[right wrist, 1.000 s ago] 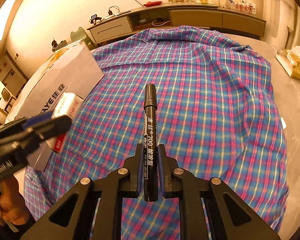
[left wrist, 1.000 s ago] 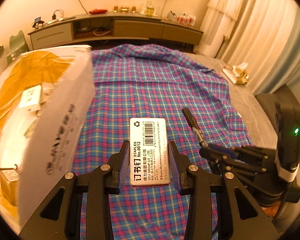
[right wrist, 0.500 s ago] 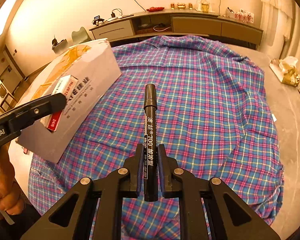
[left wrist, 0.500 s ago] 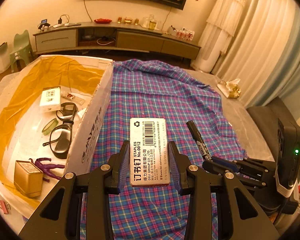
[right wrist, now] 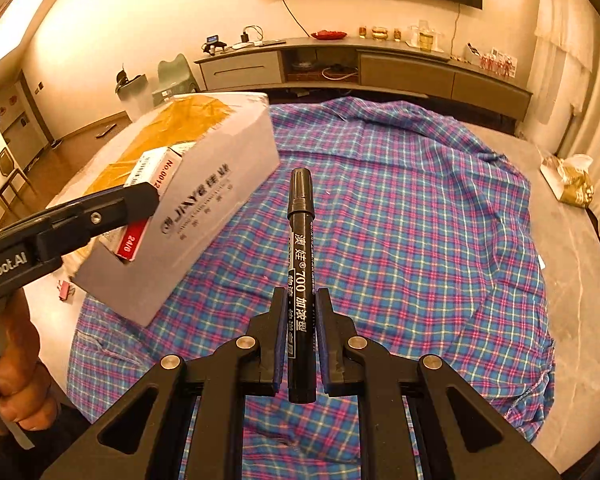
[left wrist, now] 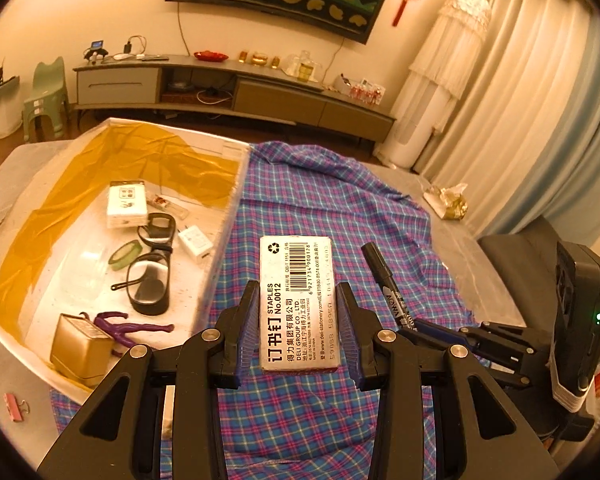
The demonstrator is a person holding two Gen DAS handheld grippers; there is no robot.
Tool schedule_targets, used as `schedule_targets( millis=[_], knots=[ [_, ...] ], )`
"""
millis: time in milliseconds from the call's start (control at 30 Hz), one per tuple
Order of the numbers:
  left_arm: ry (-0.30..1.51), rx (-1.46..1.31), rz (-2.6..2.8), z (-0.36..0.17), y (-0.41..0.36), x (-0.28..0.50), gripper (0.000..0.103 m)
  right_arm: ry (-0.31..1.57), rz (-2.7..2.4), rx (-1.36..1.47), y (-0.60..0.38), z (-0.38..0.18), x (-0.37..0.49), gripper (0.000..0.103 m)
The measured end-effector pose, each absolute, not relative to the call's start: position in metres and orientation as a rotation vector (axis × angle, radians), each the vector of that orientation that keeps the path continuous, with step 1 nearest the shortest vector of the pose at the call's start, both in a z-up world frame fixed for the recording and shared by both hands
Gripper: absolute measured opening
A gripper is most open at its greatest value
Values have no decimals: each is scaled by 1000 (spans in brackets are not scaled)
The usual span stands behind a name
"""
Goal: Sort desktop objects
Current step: 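Carry the staples box and black marker with both tools over the white box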
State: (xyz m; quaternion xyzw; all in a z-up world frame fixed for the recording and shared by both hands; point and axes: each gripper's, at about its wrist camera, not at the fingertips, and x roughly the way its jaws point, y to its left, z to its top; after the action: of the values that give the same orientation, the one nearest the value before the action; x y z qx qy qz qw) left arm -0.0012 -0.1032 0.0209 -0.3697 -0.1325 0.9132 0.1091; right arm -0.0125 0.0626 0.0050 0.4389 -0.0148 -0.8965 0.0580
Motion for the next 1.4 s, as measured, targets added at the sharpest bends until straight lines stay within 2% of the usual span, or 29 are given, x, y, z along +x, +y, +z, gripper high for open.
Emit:
schedule_targets(
  millis=[700,1400],
  knots=[
    [-538,-993,2726,39,-164,20,38,109,-2683,1216,-16,53,-14,15],
    [-716,-943,2774,46,-226,23,38,193,-2594,1169,-78,68,-52,15]
  ],
)
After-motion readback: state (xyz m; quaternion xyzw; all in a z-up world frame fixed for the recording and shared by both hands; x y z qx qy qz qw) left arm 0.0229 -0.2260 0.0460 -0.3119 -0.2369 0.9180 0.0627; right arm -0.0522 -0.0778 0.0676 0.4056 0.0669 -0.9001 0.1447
